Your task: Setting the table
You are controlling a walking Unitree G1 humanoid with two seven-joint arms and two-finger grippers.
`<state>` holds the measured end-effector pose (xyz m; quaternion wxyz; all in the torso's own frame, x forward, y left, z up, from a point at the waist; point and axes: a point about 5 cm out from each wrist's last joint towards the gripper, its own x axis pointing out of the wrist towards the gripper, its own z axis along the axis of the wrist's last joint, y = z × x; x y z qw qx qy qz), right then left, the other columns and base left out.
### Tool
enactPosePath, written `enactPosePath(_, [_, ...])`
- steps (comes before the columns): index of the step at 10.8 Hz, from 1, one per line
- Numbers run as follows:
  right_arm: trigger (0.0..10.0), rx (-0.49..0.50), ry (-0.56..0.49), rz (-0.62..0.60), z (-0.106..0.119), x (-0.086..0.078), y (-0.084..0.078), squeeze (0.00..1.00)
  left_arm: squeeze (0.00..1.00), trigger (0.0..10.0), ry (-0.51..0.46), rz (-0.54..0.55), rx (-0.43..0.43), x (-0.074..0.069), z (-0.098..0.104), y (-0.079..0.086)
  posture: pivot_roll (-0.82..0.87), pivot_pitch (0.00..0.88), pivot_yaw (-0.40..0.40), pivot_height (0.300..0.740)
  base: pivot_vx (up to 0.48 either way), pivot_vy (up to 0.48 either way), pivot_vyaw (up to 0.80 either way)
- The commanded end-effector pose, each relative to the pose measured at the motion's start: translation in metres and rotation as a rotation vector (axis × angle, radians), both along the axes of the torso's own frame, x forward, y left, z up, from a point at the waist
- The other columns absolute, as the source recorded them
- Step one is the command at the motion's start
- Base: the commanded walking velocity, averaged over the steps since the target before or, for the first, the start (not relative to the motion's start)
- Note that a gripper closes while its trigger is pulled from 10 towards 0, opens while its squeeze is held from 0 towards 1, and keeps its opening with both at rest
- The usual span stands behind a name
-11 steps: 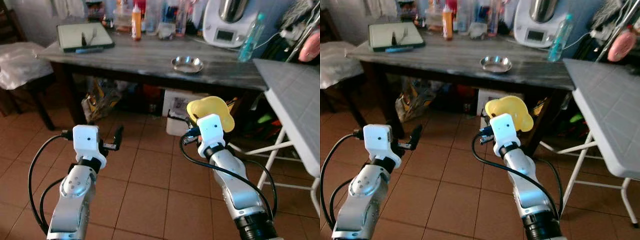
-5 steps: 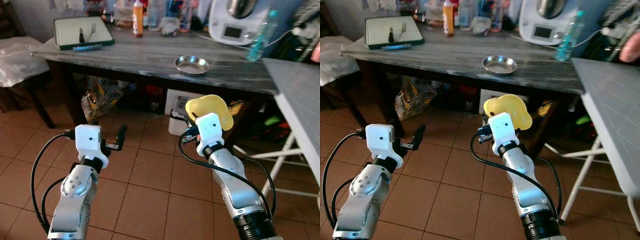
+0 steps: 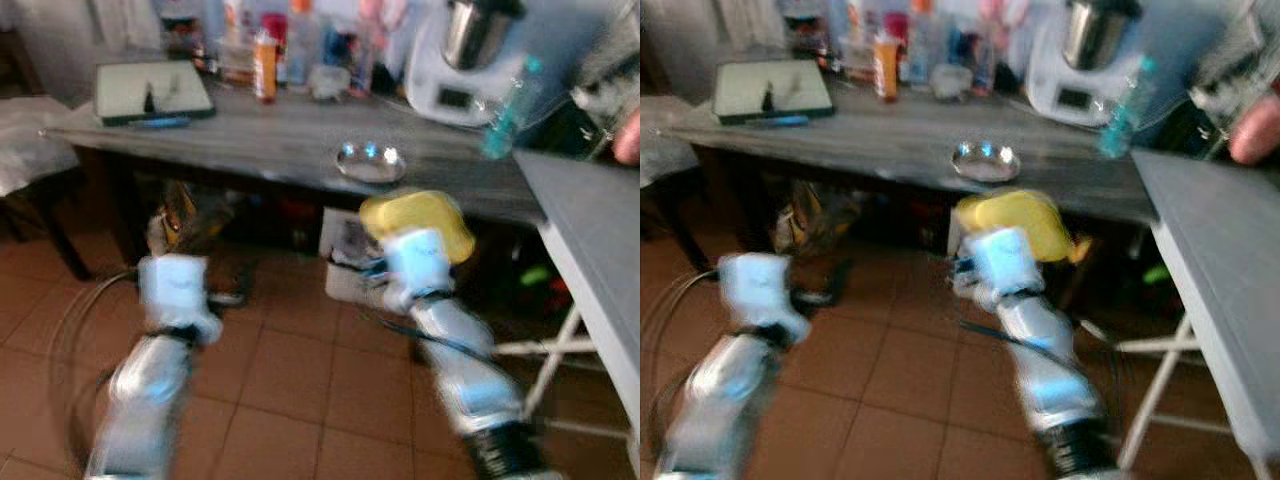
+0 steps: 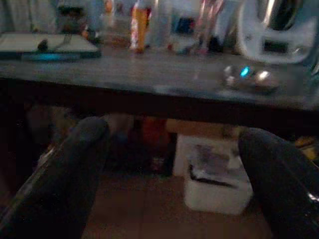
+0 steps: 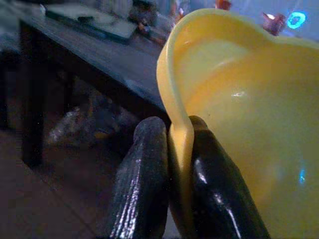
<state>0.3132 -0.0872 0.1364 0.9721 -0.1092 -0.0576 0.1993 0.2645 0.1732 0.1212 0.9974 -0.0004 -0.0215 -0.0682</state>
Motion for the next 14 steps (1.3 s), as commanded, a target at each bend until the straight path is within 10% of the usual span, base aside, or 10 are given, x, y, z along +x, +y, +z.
enactPosePath(1, [10.0, -0.019, -0.009, -0.064, 0.0, 0.002, -0.019, 0.0, 0.0, 10.0, -0.019, -0.041, -0.013, 0.001, 0.005, -0.012, 0.18, 0.0, -0.084, 0.74, 0.409, 0.0, 0.0])
enactPosePath(8, [10.0, 0.138, -0.011, -0.311, 0.004, -0.03, -0.077, 0.0, 0.0, 10.0, 0.025, -0.015, -0.004, -0.017, -0.006, -0.002, 0.13, 0.0, -0.053, 0.74, 0.367, 0.0, 0.0])
enactPosePath(14, [10.0, 0.119, 0.007, -0.299, 0.004, -0.041, -0.07, 0.0, 0.0, 10.0, 0.023, -0.033, 0.012, -0.016, -0.004, 0.0, 0.11, 0.0, -0.047, 0.74, 0.271, 0.0, 0.0])
